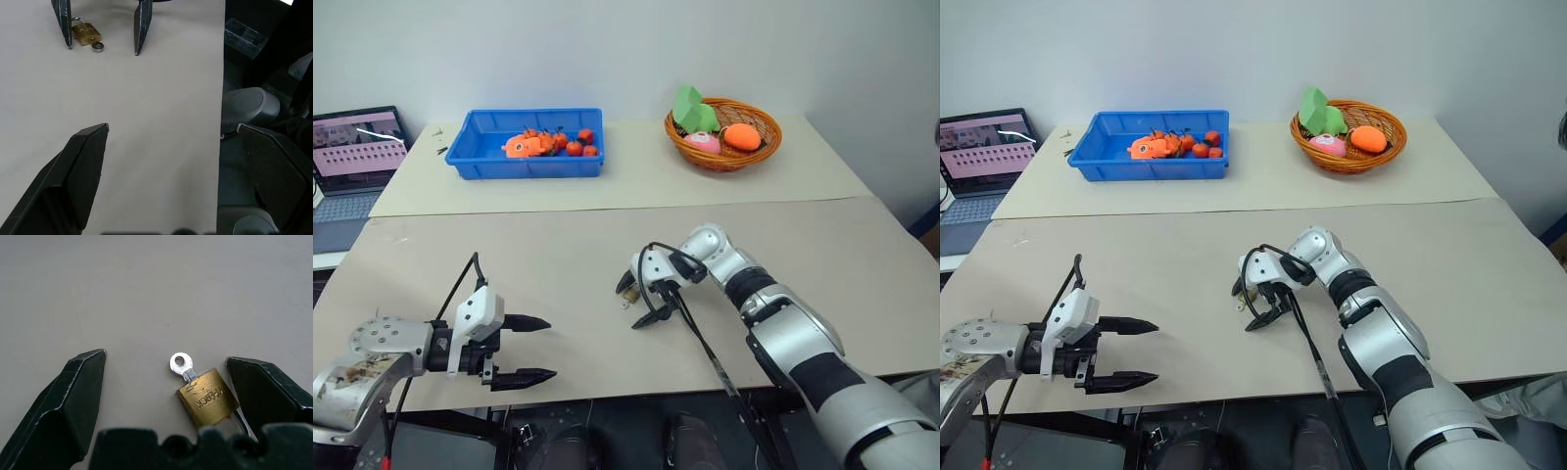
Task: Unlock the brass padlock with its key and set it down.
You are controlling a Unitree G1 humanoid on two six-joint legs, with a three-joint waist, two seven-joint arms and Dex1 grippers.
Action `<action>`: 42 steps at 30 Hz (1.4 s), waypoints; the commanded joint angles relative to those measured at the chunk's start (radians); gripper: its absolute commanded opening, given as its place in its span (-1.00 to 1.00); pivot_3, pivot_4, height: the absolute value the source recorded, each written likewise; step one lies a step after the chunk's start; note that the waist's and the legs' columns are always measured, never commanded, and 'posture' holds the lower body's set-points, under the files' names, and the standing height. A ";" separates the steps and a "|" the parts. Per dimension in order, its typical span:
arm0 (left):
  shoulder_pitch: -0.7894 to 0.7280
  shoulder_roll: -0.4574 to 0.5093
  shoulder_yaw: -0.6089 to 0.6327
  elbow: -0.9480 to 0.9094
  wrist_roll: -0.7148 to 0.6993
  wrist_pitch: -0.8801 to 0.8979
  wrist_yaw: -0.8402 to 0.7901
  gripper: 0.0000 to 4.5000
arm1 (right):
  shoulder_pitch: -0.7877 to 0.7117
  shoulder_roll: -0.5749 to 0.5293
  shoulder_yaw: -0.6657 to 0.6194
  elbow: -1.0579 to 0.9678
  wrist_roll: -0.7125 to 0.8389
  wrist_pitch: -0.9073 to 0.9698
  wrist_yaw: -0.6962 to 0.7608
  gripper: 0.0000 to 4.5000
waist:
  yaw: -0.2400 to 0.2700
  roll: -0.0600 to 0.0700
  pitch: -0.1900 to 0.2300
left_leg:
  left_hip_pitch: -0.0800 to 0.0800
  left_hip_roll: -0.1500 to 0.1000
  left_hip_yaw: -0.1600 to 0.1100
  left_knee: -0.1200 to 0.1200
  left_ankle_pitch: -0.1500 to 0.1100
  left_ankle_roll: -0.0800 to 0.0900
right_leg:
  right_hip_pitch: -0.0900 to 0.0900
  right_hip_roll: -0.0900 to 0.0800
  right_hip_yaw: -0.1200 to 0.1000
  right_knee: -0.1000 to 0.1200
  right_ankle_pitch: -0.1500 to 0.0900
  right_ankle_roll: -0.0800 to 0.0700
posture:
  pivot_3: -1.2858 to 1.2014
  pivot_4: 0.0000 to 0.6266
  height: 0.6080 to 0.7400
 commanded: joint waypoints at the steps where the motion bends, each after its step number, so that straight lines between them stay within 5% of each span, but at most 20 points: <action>1: -0.003 0.014 0.027 -0.029 -0.022 0.009 0.005 1.00 | 0.022 -0.001 0.019 0.043 -0.085 -0.006 -0.034 0.99 | 0.003 0.000 0.000 | 0.000 0.001 0.000 0.000 0.001 -0.001 | 0.000 0.001 0.000 0.000 0.000 -0.001 | 0.03 -0.52 0.28; 12: -0.005 0.020 0.032 -0.073 -0.045 0.046 0.024 1.00 | 0.029 0.013 -0.006 0.054 -0.115 -0.013 -0.035 -0.44 | 0.021 0.000 0.000 | -0.002 0.008 -0.001 -0.001 0.004 -0.007 | -0.003 0.009 0.001 0.002 0.002 -0.009 | 0.03 -0.52 0.28; 35: -0.038 0.027 0.008 -0.051 -0.033 0.055 0.018 1.00 | 0.023 0.037 -0.052 0.037 -0.105 0.003 -0.044 -0.44 | 0.018 0.000 0.000 | -0.006 0.009 -0.001 -0.002 0.004 -0.007 | -0.007 0.009 0.000 0.001 0.001 -0.008 | 0.03 -0.52 0.28; 40: -0.036 0.023 0.001 -0.043 -0.026 0.048 0.012 1.00 | 0.030 0.046 -0.069 0.023 -0.108 -0.018 -0.048 0.35 | 0.018 0.000 0.000 | -0.013 0.009 0.000 -0.002 0.009 0.000 | -0.015 0.009 0.000 0.001 0.005 -0.016 | 0.03 -0.52 0.28; 42: -0.039 0.023 -0.002 -0.040 -0.024 0.047 0.010 1.00 | 0.030 0.048 -0.079 0.012 -0.097 -0.022 -0.015 0.46 | 0.018 0.000 0.000 | -0.014 0.009 0.000 -0.004 0.009 0.000 | -0.016 0.009 0.000 0.001 0.004 -0.016 | 0.03 -0.52 0.28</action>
